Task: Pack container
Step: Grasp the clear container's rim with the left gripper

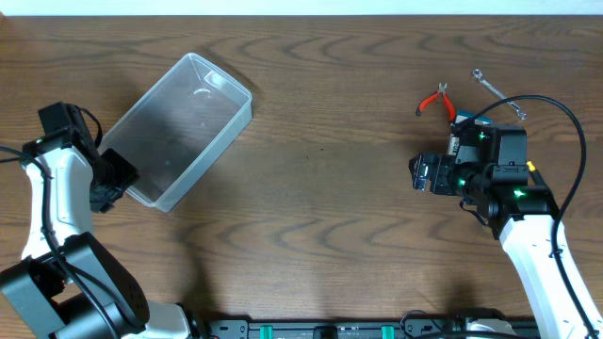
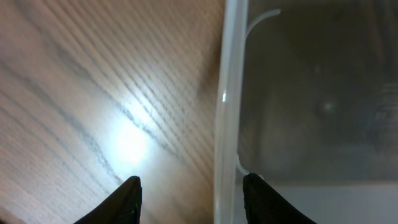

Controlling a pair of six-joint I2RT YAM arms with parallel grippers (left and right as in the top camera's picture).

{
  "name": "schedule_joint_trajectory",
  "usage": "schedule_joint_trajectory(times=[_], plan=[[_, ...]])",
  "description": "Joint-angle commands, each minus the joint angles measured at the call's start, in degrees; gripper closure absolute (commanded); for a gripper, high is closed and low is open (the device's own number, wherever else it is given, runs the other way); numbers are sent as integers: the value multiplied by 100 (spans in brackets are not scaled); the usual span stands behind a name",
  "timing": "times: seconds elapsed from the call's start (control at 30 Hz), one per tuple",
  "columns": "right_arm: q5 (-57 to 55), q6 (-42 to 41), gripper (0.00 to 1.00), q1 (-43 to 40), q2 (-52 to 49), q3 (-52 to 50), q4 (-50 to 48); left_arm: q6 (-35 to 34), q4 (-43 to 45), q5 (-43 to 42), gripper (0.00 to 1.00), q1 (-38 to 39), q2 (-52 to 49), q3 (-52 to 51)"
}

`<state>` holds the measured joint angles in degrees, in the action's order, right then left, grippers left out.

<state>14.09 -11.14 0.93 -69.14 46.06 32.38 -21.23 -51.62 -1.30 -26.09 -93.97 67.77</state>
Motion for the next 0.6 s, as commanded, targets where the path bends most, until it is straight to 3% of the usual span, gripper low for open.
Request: schedule_joint_trajectory(times=[0.0, 0.1, 0.27, 0.4, 0.5, 0.57], plan=[[-37, -39, 1, -48, 15, 125, 24, -52, -146, 22, 54, -20, -35, -11], [-37, -39, 1, -48, 15, 125, 22, -52, -229, 22, 57, -20, -35, -15], [-37, -39, 1, -48, 15, 125, 22, -55, -223, 22, 78, -20, -35, -122], [-37, -39, 1, -48, 42, 125, 20, -52, -201, 22, 81, -20, -35, -205], [-37, -39, 1, -48, 74, 125, 17, -52, -186, 20, 92, -20, -33, -205], [-37, -39, 1, -48, 109, 125, 20, -52, -166, 20, 94, -20, -33, -205]])
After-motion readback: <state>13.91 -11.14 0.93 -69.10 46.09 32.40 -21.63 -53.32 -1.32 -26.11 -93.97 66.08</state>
